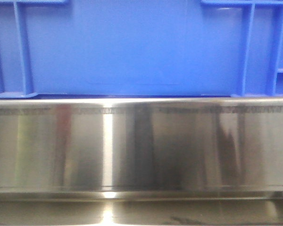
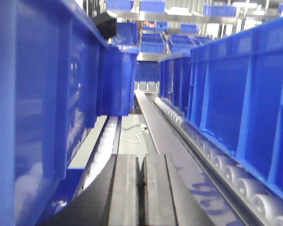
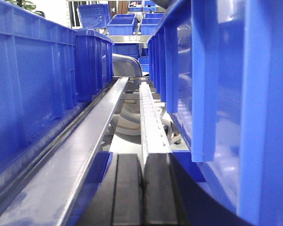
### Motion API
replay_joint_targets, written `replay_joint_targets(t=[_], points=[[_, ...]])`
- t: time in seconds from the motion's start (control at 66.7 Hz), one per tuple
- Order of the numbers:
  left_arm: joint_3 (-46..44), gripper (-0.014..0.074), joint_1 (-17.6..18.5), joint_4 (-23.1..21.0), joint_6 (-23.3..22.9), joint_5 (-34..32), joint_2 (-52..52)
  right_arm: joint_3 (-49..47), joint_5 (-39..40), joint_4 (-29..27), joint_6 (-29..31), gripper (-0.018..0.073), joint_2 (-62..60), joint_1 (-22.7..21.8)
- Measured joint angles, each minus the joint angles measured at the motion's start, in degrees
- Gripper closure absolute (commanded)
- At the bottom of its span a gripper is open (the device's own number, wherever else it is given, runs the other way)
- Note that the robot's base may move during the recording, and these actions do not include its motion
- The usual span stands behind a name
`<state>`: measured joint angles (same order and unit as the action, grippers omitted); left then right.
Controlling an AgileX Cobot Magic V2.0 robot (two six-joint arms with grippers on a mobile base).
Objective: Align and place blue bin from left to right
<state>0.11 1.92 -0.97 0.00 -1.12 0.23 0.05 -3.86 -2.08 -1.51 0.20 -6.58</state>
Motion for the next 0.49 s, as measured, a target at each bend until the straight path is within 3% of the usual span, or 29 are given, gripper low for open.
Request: replay_joint_targets(t=[0.315, 0.495], points=[[-0.1, 0.0707, 0.0, 0.0, 0.0, -5.0, 0.0, -0.3, 7.3, 0.0, 0.0, 0.0627, 0.0, 0.0], [-7.0, 0.0707, 0.0, 0.0, 0.0, -2.3, 0.0, -8.6, 2.7, 0.0, 0.0, 0.0627, -0.1, 0.0]])
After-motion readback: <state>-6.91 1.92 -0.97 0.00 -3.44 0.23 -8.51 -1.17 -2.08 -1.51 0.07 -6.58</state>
